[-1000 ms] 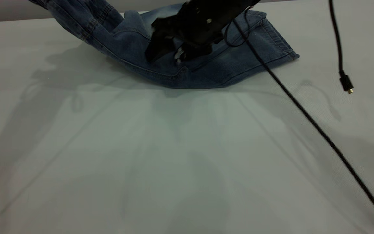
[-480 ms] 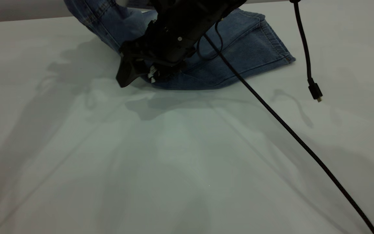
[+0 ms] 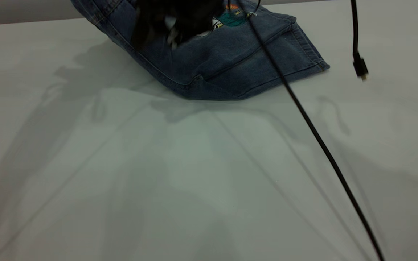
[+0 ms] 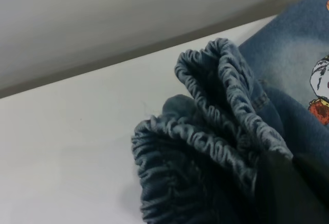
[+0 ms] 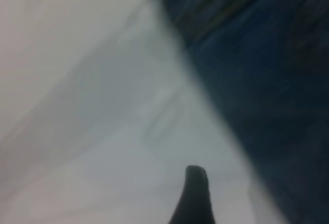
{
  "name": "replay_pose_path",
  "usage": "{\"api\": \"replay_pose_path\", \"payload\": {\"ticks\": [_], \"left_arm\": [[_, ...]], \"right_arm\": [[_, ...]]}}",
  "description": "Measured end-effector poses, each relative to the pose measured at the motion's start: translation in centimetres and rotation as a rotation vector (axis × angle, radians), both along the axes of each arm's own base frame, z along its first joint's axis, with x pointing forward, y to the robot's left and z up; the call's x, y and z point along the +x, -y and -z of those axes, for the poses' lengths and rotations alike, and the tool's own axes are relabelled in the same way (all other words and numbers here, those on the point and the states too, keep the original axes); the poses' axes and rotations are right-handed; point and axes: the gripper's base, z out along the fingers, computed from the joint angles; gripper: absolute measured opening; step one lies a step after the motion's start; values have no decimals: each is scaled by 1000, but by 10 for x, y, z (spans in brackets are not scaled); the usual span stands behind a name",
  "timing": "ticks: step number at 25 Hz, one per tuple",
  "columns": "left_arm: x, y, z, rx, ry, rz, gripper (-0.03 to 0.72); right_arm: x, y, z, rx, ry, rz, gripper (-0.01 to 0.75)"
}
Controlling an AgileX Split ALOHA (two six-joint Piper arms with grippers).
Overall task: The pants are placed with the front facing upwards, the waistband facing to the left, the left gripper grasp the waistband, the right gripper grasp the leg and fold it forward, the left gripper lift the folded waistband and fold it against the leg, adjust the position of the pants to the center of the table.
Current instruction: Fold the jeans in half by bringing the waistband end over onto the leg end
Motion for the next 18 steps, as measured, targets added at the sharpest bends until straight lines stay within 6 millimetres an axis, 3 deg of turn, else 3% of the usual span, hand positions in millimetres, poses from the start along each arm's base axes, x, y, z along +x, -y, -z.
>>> {"api": "replay_pose_path", "payload": {"ticks": [5,10,18], "left_arm": [[-3,1,-5,17,2,26,55],[-6,1,-13,14,5,31,55],[-8,1,-14,14,-3,35,55]], "right_arm": [[30,39,-5,-49,21,134,525],[53,82,15,-160,46,246,525],[57,97,61,-302,8,273,525]]}}
